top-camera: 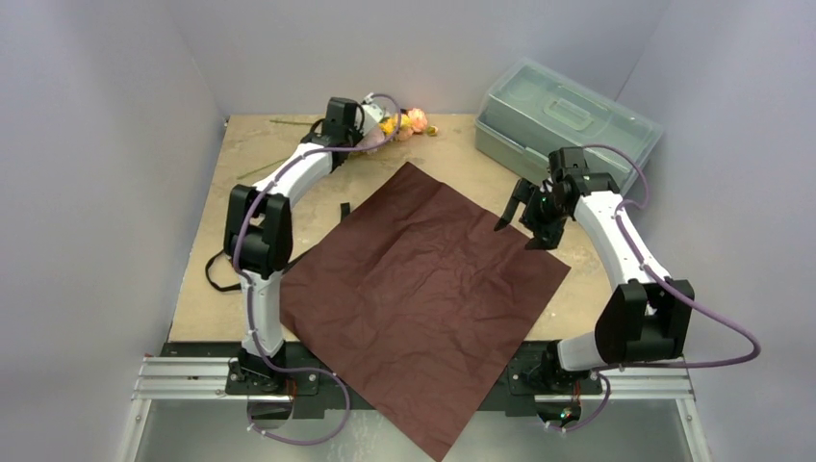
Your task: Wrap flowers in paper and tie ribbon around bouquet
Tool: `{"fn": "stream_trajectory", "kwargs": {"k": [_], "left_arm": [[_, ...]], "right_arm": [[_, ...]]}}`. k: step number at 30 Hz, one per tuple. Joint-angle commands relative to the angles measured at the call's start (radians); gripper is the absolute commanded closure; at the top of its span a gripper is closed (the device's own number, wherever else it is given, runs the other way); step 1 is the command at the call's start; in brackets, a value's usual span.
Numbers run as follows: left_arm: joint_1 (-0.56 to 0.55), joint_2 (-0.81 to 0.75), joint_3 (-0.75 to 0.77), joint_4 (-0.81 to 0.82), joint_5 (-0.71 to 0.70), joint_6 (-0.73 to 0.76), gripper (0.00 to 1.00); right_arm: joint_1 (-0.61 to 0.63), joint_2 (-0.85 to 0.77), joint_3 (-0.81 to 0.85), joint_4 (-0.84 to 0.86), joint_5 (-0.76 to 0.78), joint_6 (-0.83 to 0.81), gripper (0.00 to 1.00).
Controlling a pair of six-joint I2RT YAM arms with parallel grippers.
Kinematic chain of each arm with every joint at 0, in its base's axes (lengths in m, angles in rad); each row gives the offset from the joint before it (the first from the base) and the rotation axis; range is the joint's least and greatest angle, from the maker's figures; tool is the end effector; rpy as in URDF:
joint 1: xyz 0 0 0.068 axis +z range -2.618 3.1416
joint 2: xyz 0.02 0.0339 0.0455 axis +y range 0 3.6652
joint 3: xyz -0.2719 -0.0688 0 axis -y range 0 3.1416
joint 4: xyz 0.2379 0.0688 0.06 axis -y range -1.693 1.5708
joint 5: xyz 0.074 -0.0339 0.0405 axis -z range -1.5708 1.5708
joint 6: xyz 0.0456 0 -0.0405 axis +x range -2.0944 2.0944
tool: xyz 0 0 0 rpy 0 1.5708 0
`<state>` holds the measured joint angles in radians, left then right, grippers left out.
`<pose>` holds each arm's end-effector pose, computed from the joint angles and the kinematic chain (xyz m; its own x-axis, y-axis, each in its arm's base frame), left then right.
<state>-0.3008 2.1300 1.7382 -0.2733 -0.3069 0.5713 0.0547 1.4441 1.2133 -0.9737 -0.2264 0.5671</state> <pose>0.4811 -0.1348 0.2361 -0.4659 0.6842 -0.5611 0.3653 0.7263 0.5823 0.2724 0.0252 0.2766 -0.8581 0.4773 -0.1895 0.3882 0.8444 0.3692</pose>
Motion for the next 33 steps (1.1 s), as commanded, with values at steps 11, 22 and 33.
{"fn": "stream_trajectory", "kwargs": {"k": [11,22,33], "left_arm": [[0.022,-0.2,0.197,-0.092,-0.062,-0.39,1.0],[0.03,-0.259,0.453,-0.119,0.224,-0.693,1.0],[0.029,-0.402,0.452,-0.058,0.625,-1.056,1.0]], "right_arm": [[0.049,-0.143,0.035,0.14,-0.147,-0.013,0.11],[0.123,-0.254,0.011,0.494,-0.265,-0.038,0.1],[0.294,-0.279,0.132,0.779,-0.268,-0.171,0.05]]}}
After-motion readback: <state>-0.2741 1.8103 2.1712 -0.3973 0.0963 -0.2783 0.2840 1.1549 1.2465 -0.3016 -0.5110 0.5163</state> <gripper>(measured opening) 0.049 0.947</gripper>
